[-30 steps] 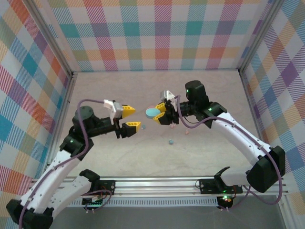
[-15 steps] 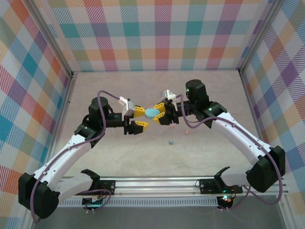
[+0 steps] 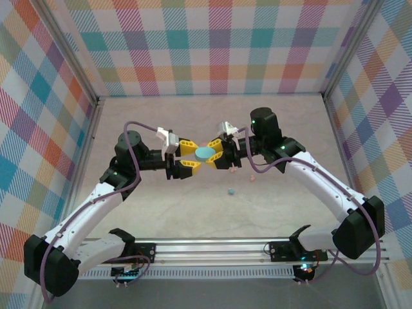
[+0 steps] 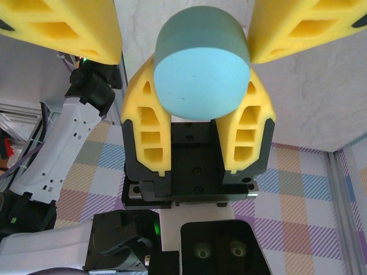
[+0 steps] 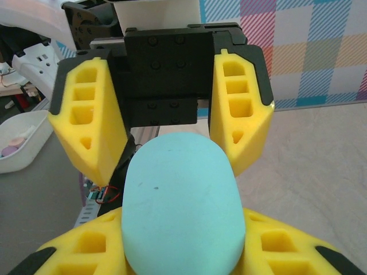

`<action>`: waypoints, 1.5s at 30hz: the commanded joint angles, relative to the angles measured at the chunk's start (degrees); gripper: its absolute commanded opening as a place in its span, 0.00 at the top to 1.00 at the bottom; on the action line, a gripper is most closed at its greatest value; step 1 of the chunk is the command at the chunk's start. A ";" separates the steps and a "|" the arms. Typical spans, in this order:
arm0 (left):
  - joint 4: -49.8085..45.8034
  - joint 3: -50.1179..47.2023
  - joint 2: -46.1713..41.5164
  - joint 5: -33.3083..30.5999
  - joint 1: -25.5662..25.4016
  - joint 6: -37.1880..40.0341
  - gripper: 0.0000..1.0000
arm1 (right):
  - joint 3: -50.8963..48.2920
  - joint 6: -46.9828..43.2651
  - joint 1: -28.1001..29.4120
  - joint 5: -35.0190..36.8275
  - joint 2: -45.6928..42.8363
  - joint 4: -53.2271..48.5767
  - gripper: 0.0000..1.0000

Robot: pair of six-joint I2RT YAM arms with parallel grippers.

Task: Insert wireless bluetooth earbuds into charging case

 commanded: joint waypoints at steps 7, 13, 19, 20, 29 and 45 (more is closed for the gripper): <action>2.13 1.40 2.71 4.00 -0.59 -1.47 0.45 | -0.30 -0.17 0.19 -2.56 0.34 2.80 0.74; 2.22 1.95 3.10 4.71 -0.59 -1.62 0.48 | -0.10 -0.17 0.28 -3.08 0.69 2.86 0.74; 2.13 2.54 3.33 5.06 -0.74 -1.83 0.50 | 0.25 -0.34 0.28 -3.42 1.22 2.79 0.74; 2.13 2.67 3.51 5.20 -0.77 -1.90 0.50 | 0.34 -0.43 0.28 -3.58 1.31 2.65 0.74; 2.92 3.16 5.00 5.76 -1.29 -2.60 0.61 | 0.67 -0.87 0.53 -3.66 1.99 2.41 0.74; 0.61 2.19 3.69 3.20 -1.38 -2.41 0.77 | 1.53 -0.17 0.51 -0.05 0.88 1.04 0.46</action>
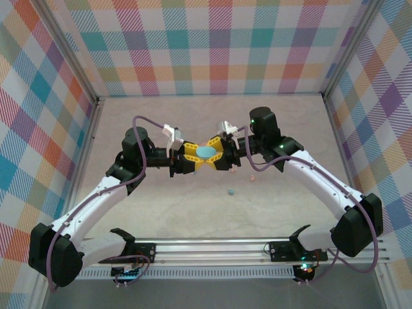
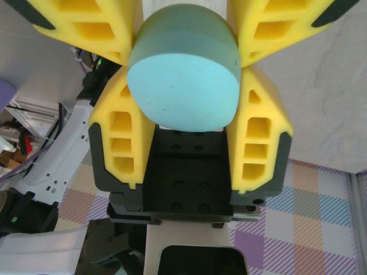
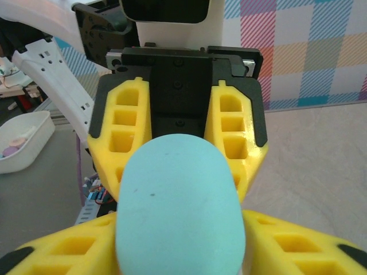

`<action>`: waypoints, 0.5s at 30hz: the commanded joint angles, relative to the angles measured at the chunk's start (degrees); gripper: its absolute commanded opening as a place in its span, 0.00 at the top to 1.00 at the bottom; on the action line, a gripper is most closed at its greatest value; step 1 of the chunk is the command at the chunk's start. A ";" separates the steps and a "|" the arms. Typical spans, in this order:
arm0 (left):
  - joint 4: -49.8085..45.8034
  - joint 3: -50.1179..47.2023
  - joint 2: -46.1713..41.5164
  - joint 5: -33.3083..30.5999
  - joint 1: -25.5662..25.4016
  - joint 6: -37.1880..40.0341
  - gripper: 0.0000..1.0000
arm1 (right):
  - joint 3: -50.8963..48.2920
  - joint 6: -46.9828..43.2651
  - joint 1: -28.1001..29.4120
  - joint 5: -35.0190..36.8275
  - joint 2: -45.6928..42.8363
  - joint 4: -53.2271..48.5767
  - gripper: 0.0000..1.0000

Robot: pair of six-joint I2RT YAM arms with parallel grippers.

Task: Insert wireless bluetooth earbuds into charging case

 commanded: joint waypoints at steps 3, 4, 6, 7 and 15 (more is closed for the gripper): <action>1.98 -0.07 -1.46 -0.99 -0.84 -0.99 0.78 | 1.66 1.05 0.54 1.55 -1.08 0.29 0.43; 2.81 -0.62 -1.70 -1.51 -0.85 -1.36 0.78 | 1.64 1.25 0.52 2.03 -1.37 0.21 0.42; 4.91 -1.90 -2.26 -2.99 -0.84 -2.56 0.79 | 1.67 1.52 0.45 3.09 -2.30 0.04 0.40; 5.57 -2.44 -2.63 -3.53 -0.84 -2.88 0.79 | 1.56 1.72 0.45 3.38 -2.69 0.03 0.38; 10.10 -6.66 -5.07 -7.52 -0.84 -6.74 0.80 | 5.07 5.36 -0.86 4.94 -4.39 -5.57 0.24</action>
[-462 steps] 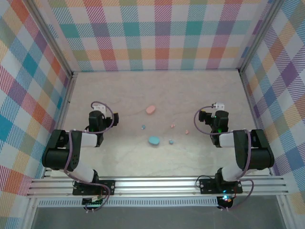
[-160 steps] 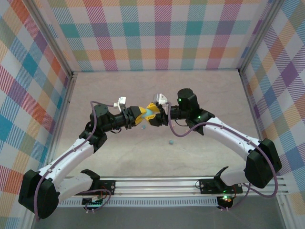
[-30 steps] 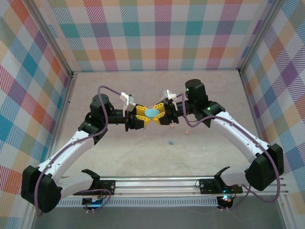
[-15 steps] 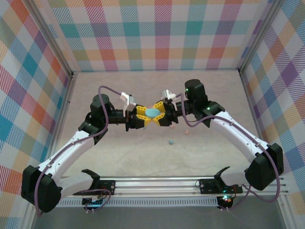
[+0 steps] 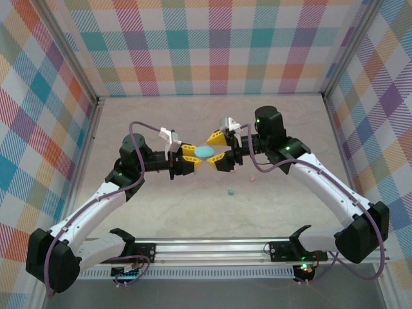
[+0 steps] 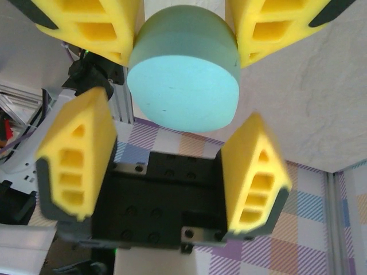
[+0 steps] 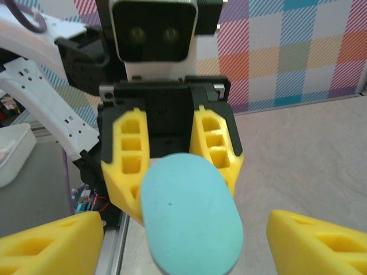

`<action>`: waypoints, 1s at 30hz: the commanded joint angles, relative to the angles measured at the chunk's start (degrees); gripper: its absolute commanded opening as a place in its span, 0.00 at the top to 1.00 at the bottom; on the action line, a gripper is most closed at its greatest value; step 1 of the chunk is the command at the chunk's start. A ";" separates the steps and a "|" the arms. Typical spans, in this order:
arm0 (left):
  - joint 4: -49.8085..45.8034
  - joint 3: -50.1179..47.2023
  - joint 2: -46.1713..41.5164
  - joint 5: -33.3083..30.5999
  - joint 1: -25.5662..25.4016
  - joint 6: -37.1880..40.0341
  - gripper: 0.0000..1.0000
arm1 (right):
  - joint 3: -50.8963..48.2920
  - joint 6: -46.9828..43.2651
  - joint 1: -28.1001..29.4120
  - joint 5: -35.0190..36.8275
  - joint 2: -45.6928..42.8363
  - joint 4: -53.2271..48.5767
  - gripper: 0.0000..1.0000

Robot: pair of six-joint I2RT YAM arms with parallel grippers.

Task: Insert wireless bluetooth earbuds into charging case

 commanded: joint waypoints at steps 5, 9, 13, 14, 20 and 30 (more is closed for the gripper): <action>6.47 -3.28 -3.44 -2.93 -0.59 -4.33 0.80 | 1.82 -2.63 -0.52 5.27 -2.08 -6.10 0.24; 3.65 -3.24 -4.80 -3.12 -0.50 -3.21 0.79 | 2.11 -3.89 -0.49 9.38 -1.98 -7.35 0.25; 1.92 -3.23 -5.95 -3.42 -0.55 -2.31 0.79 | 2.81 -6.27 0.02 9.42 -1.58 -8.61 0.25; 1.93 -3.28 -6.13 -3.63 -0.59 -2.32 0.79 | 2.98 -7.27 0.57 9.61 -1.40 -9.07 0.25; 1.23 -3.13 -6.37 -3.68 -0.63 -2.12 0.79 | 5.40 -8.75 3.11 14.17 0.52 -11.69 0.24; -1.23 -3.06 -6.52 -4.12 -0.76 -0.53 0.79 | 5.96 -6.33 3.29 13.31 0.91 -9.53 0.23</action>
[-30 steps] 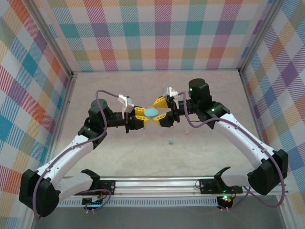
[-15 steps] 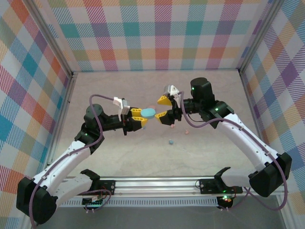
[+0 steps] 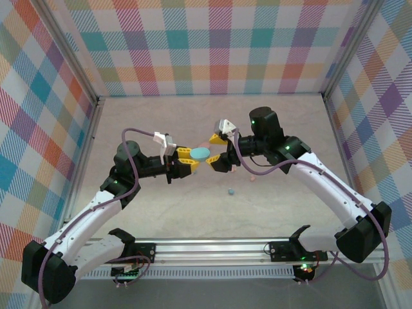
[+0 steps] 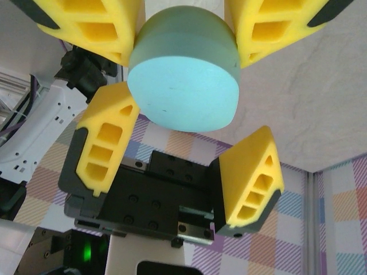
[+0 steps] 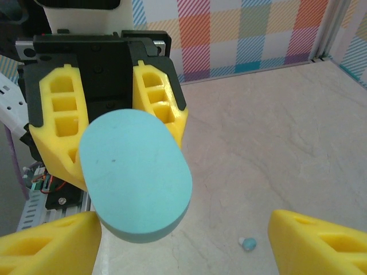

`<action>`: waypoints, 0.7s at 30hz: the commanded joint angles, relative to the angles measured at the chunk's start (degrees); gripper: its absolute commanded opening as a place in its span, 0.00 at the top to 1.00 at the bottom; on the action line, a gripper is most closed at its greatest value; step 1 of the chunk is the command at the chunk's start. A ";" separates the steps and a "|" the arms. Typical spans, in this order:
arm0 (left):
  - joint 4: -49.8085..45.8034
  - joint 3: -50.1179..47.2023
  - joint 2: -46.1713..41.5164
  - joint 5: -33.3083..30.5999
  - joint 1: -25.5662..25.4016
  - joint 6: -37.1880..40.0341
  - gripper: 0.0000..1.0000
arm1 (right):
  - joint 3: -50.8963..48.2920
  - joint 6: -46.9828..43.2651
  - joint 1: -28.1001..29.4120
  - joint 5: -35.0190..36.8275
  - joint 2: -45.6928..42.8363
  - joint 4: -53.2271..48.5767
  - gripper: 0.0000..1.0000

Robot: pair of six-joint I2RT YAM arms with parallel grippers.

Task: Insert wireless bluetooth earbuds into charging case

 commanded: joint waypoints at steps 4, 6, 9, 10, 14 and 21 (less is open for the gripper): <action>-0.32 0.08 -0.67 0.22 -0.49 1.77 0.79 | 2.66 0.83 0.25 -0.61 1.07 0.87 0.23; -0.25 0.09 -0.36 0.36 -0.46 1.86 0.79 | 2.97 1.03 0.25 -0.62 1.47 0.88 0.23; -0.07 0.18 -0.06 0.57 -0.60 1.95 0.79 | 3.71 1.18 0.34 -0.53 2.19 0.62 0.23; -0.07 0.18 0.08 0.58 -0.60 1.97 0.79 | 3.76 1.35 0.30 -0.22 2.35 0.68 0.23; -0.70 0.01 0.33 0.80 -0.68 2.47 0.79 | 4.02 1.32 0.31 0.79 2.47 0.96 0.24; -1.28 -0.27 -0.35 0.87 -0.77 2.87 0.79 | 4.50 1.05 0.32 3.53 3.17 0.60 0.24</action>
